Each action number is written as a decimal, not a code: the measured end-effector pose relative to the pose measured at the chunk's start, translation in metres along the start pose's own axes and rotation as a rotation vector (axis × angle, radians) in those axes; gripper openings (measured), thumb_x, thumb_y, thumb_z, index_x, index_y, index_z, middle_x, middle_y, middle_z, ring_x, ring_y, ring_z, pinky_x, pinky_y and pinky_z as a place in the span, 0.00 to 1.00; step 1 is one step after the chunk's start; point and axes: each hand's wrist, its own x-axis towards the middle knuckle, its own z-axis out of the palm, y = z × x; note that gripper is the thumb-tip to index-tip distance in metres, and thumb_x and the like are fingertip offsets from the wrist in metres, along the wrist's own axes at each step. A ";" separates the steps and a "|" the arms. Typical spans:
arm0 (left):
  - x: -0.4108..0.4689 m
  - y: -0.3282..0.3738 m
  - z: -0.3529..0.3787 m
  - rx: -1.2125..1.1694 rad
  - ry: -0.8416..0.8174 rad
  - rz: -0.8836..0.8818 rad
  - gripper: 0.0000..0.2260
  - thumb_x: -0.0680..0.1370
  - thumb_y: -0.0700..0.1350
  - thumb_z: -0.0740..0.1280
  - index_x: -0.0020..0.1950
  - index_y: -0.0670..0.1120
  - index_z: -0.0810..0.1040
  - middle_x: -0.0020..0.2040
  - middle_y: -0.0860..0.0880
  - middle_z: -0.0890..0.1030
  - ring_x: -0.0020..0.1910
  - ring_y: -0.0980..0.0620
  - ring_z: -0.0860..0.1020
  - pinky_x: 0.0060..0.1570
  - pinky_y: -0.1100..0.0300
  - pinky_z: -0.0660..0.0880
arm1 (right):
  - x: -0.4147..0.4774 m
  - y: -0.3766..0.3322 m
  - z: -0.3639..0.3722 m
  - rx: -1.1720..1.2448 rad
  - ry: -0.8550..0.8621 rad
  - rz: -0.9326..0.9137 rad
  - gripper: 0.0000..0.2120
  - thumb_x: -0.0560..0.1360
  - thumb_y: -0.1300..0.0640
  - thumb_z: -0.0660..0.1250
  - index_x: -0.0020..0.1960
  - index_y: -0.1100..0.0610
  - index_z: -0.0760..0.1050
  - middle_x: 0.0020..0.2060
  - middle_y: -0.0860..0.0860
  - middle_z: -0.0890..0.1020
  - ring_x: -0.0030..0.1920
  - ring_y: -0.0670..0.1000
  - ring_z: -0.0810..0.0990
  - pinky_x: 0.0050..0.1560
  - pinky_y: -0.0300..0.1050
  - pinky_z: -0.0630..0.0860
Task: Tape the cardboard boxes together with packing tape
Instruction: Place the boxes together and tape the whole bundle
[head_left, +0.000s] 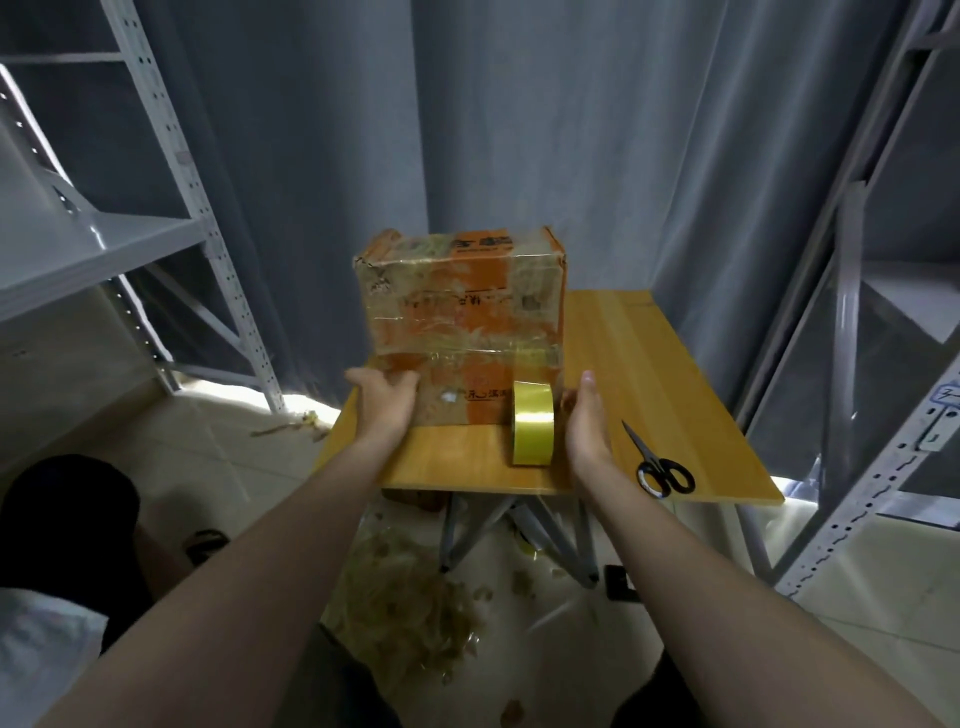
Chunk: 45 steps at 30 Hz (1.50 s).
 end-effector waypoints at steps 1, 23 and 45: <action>0.000 -0.006 0.002 0.024 -0.028 0.002 0.17 0.82 0.49 0.67 0.64 0.43 0.64 0.55 0.47 0.72 0.63 0.39 0.75 0.53 0.52 0.70 | 0.000 0.001 0.001 -0.012 -0.026 0.008 0.29 0.85 0.34 0.46 0.59 0.54 0.76 0.60 0.54 0.80 0.61 0.56 0.77 0.61 0.53 0.68; -0.035 0.063 -0.028 0.241 0.030 0.042 0.11 0.84 0.62 0.58 0.61 0.65 0.78 0.71 0.42 0.67 0.72 0.34 0.62 0.72 0.36 0.58 | -0.060 -0.028 -0.007 0.072 -0.089 -0.342 0.24 0.86 0.39 0.51 0.46 0.47 0.81 0.52 0.44 0.84 0.58 0.46 0.79 0.52 0.44 0.70; -0.051 0.113 0.000 0.741 -0.651 0.588 0.20 0.77 0.56 0.74 0.68 0.53 0.81 0.64 0.51 0.82 0.62 0.47 0.79 0.63 0.49 0.75 | -0.040 -0.067 0.009 -0.270 -0.083 -0.542 0.15 0.82 0.38 0.62 0.49 0.48 0.77 0.63 0.46 0.73 0.71 0.51 0.62 0.72 0.58 0.65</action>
